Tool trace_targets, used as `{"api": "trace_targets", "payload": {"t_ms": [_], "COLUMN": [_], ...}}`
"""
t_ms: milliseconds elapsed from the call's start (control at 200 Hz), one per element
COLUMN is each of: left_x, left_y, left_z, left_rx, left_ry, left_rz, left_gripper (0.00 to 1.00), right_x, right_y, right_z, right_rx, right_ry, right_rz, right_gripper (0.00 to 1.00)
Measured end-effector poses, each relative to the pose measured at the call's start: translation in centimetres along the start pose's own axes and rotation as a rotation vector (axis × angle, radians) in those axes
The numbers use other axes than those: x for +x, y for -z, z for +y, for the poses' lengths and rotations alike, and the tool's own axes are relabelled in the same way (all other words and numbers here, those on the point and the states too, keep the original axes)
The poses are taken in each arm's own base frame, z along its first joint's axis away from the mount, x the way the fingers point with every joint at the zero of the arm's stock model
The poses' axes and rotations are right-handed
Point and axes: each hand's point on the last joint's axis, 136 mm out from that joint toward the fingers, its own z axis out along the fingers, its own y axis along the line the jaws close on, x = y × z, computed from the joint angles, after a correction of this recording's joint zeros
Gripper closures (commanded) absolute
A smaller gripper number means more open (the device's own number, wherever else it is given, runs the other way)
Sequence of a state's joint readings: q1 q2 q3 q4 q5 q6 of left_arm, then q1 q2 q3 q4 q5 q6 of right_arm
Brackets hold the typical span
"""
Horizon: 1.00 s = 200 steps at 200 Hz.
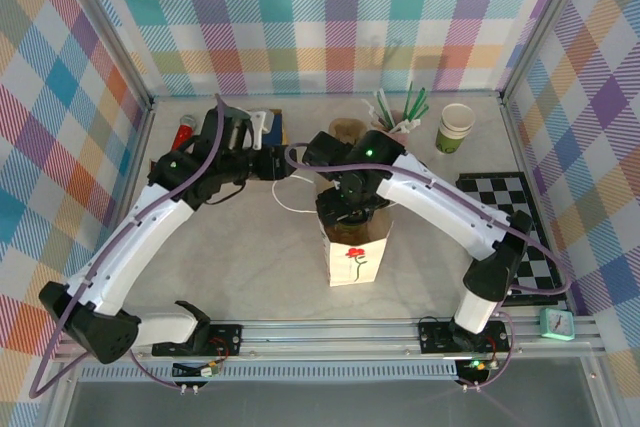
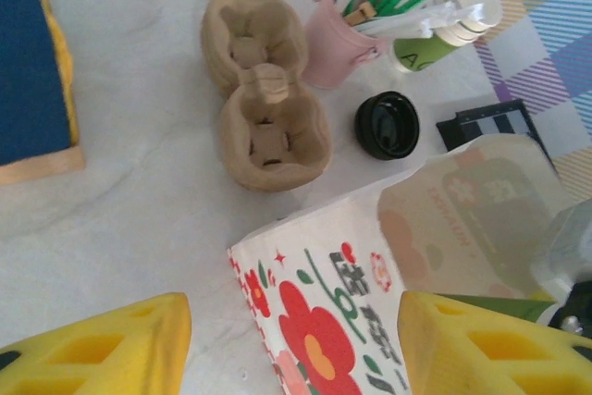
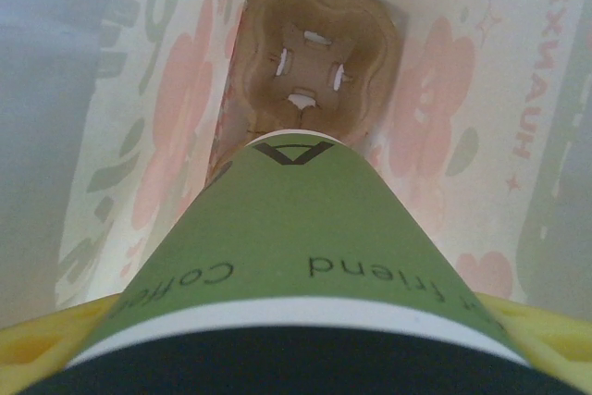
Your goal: Pack the takeout coffee
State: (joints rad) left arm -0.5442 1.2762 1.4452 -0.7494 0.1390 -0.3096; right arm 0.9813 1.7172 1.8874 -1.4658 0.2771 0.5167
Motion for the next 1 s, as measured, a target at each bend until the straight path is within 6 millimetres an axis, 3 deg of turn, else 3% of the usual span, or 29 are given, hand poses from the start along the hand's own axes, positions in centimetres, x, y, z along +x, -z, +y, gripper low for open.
{"api": "trace_targets", "payload": {"t_ms": [185, 360, 535, 1000], "left_x": [-1.6, -2.4, -1.1, 0.7], "left_y": [-0.7, -3.1, -5.3, -7.6], "left_z": [-1.8, -3.1, -2.8, -2.4], "left_rx": [0.061, 0.114, 0.126, 0.128], "left_ry": [-0.075, -0.136, -0.159, -0.158], "left_rz": [0.008, 0.061, 0.152, 0.245], "left_gripper": [0.36, 0.36, 0.36, 0.44], "right_x": [0.0, -0.2, -0.2, -0.2], "right_y": [0.0, -0.1, -0.3, -0.1], "right_z": [0.0, 0.1, 0.2, 0.1], "right_rx": [-0.006, -0.009, -0.010, -0.014], "right_ry": [-0.001, -0.002, -0.002, 0.003], "right_rz": [-0.008, -0.013, -0.016, -0.022], "right_gripper": [0.68, 0.68, 0.68, 0.68]}}
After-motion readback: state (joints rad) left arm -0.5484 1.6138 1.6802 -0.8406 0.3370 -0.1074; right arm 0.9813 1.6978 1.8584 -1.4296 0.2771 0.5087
